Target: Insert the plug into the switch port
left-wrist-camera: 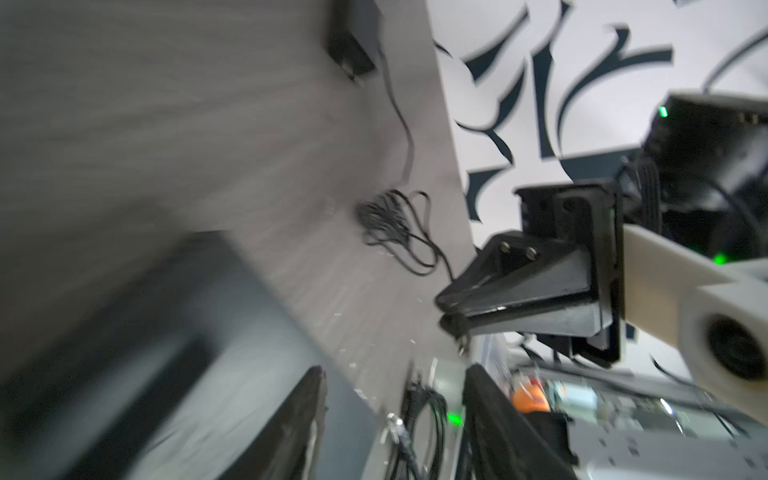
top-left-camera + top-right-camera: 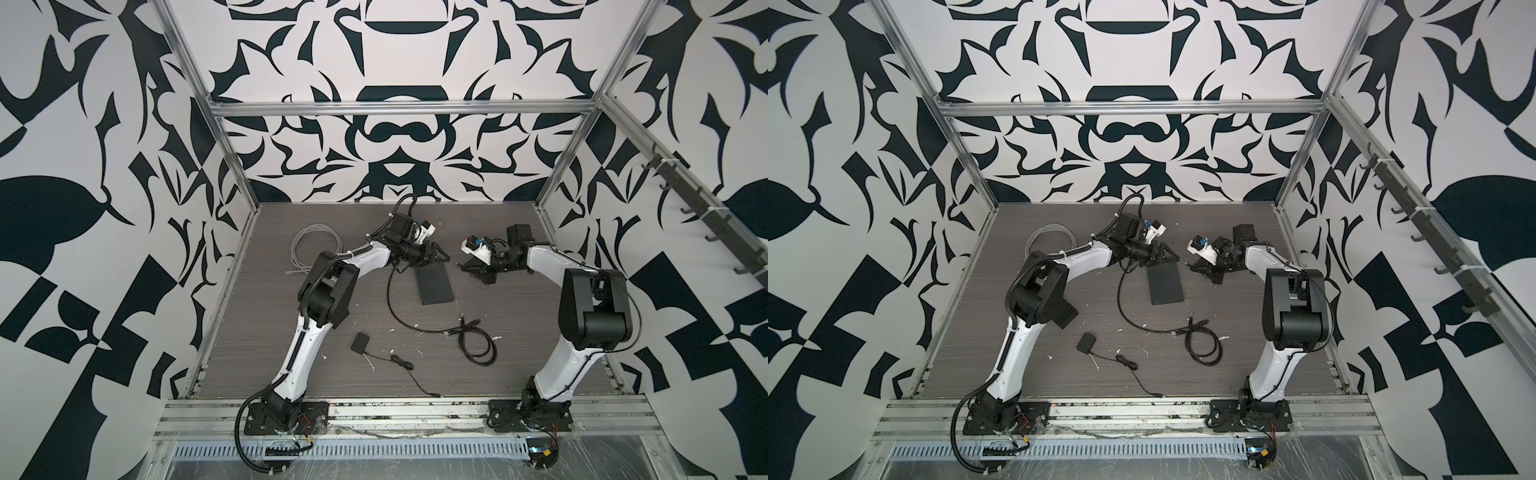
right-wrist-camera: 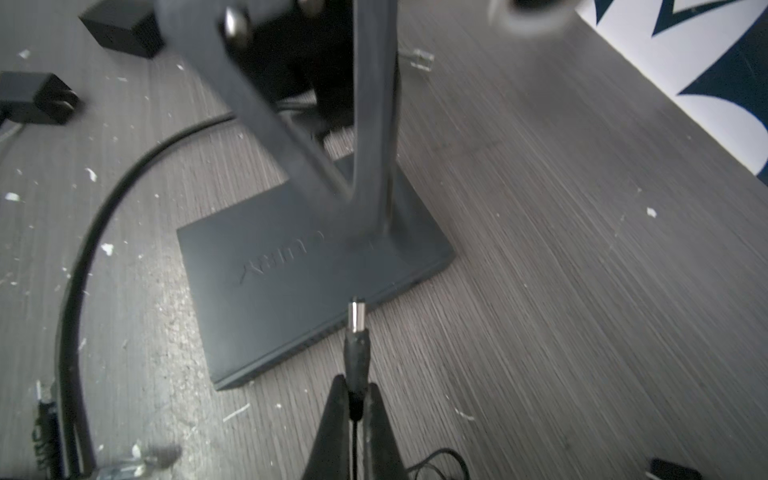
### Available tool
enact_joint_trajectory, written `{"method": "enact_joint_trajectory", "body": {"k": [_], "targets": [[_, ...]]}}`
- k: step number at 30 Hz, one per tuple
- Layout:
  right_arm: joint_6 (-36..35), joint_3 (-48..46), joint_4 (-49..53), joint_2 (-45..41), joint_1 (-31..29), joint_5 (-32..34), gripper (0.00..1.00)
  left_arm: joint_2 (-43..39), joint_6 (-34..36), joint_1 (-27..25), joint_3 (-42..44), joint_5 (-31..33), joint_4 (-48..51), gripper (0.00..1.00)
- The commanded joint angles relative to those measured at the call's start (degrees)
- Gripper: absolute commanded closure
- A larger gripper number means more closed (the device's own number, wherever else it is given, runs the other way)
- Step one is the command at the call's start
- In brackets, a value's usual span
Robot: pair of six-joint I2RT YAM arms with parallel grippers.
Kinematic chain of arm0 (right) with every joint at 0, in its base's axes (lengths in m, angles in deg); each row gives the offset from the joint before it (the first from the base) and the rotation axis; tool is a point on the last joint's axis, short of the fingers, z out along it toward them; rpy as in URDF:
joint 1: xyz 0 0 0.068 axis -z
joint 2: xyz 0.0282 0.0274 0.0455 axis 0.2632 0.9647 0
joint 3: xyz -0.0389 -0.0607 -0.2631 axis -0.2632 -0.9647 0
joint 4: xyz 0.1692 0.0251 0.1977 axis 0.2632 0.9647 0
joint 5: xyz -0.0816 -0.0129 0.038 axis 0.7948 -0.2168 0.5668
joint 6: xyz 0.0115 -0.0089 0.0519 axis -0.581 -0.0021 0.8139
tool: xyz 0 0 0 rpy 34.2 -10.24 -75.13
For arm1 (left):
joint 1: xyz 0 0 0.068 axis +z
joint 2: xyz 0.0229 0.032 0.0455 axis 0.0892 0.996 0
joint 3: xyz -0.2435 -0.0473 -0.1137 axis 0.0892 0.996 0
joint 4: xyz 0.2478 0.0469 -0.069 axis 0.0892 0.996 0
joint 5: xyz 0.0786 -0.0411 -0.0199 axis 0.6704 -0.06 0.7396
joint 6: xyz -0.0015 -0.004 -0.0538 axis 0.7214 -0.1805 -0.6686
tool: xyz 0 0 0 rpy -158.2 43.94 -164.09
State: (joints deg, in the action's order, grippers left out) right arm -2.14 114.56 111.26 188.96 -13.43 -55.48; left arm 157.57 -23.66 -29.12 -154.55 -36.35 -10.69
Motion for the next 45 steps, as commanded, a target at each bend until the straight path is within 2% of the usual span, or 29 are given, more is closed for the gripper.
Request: {"method": "enact_joint_trajectory", "body": {"k": [1,3,6,9,13,26,29,34,45], "targets": [[0.07,3.0,2.74,1.08,-0.32,4.26,0.99,-6.27,2.02,1.45,2.97,12.14,4.44,0.42],[0.12,3.78,3.1,2.1,-1.49,8.26,0.98,-7.33,2.86,1.37,3.99,16.85,8.36,0.42],[0.01,5.92,4.97,4.69,-3.53,13.86,0.99,-7.7,2.21,0.88,5.52,20.38,10.23,0.42],[0.44,6.74,5.61,6.26,-4.54,14.99,0.99,-7.49,1.91,-0.07,6.27,24.2,11.69,0.41],[0.23,7.38,6.61,7.61,-6.45,17.52,0.98,-6.44,1.08,-0.65,6.33,25.8,12.61,0.4],[-0.84,8.46,12.64,7.72,-11.25,16.46,1.0,-4.19,-2.47,-0.65,6.41,32.36,15.05,0.38],[-0.85,8.67,13.44,7.9,-12.23,17.69,1.0,-3.51,-2.72,-0.65,6.07,31.71,14.82,0.38],[-0.57,8.5,13.54,6.74,-14.14,15.47,1.0,-2.12,-2.77,-0.65,5.07,29.04,13.23,0.4],[0.72,8.68,10.43,6.9,-17.42,11.94,1.0,1.03,3.0,0.53,-1.39,23.7,14.98,0.45]]}}
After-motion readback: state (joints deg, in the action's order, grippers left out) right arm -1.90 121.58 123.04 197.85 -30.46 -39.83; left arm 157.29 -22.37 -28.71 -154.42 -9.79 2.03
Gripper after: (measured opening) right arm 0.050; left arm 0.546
